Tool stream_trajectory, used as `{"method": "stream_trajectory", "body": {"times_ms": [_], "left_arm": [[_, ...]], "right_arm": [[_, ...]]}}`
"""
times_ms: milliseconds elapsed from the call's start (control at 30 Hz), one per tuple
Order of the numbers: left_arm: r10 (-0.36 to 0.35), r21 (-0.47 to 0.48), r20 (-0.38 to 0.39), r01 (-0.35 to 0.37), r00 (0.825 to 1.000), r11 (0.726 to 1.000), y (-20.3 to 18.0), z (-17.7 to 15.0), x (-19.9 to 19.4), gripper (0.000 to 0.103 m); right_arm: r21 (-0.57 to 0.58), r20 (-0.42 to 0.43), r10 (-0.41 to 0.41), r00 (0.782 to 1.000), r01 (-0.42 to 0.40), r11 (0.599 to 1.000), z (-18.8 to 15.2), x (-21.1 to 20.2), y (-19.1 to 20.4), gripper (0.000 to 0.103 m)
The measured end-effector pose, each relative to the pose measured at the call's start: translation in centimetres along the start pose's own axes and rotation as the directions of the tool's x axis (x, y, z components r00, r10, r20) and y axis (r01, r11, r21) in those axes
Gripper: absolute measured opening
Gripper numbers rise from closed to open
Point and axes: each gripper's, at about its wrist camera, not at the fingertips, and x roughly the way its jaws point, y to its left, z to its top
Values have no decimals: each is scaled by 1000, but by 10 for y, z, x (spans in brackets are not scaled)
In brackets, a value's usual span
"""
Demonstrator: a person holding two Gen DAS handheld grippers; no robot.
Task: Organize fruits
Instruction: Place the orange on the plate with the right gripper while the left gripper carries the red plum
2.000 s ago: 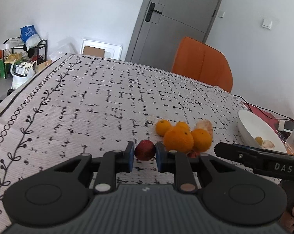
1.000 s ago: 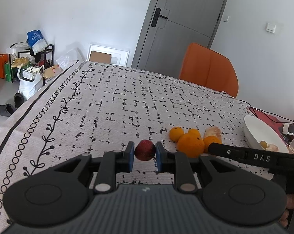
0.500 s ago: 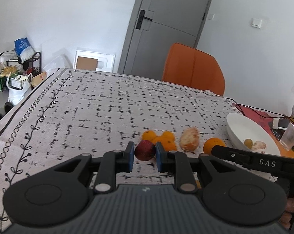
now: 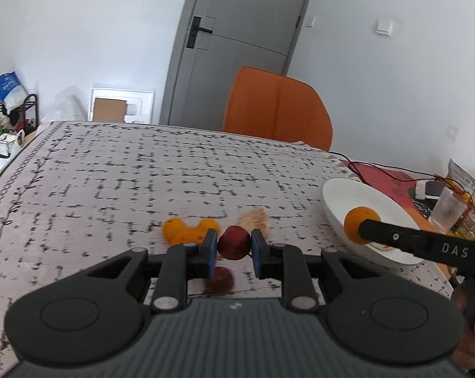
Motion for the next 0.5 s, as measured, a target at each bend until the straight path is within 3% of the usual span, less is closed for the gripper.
{"method": "stream_trajectory", "body": {"times_ms": [500], "left_arm": [[-40, 64, -7, 41, 999, 997, -40, 1, 13, 21]], "right_arm": [[64, 53, -63, 997, 59, 996, -2, -24, -44, 29]]}}
